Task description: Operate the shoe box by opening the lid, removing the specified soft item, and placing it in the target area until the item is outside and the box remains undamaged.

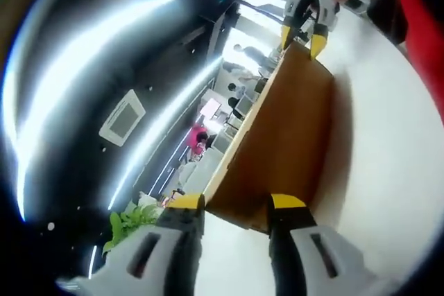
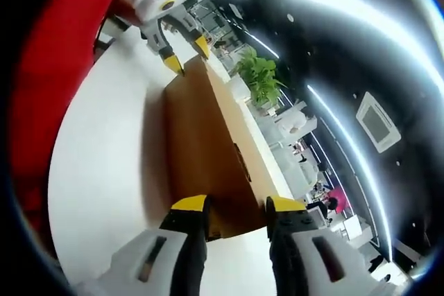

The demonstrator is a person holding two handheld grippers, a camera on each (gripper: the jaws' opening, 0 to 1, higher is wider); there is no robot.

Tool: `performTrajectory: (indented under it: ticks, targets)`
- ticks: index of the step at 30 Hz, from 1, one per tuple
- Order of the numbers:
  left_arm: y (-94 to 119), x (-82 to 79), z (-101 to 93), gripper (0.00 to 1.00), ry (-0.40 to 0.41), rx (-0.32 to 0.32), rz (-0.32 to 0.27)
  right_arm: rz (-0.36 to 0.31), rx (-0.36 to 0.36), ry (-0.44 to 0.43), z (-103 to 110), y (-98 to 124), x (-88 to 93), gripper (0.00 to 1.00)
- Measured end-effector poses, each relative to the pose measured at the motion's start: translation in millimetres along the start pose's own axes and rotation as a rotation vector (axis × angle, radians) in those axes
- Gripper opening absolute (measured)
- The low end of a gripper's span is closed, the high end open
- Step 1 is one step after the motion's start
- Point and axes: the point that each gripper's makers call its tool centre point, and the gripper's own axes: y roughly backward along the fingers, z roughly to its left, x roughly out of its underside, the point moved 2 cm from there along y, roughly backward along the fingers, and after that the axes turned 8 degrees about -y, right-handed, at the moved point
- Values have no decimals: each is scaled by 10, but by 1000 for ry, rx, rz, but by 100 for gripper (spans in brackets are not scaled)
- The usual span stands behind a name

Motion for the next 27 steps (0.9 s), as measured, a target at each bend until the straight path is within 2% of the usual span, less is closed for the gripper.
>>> performTrajectory:
  ticks: [13, 24, 27]
  targets:
    - [8, -14, 71, 37, 89, -16, 7, -20, 50, -30, -73, 46, -42, 33]
    - [2, -20, 71, 38, 113, -24, 14, -31, 82, -57, -97, 67, -34, 35]
    - [2, -44, 110, 39, 153, -31, 1, -35, 98, -83, -136, 80, -43, 35]
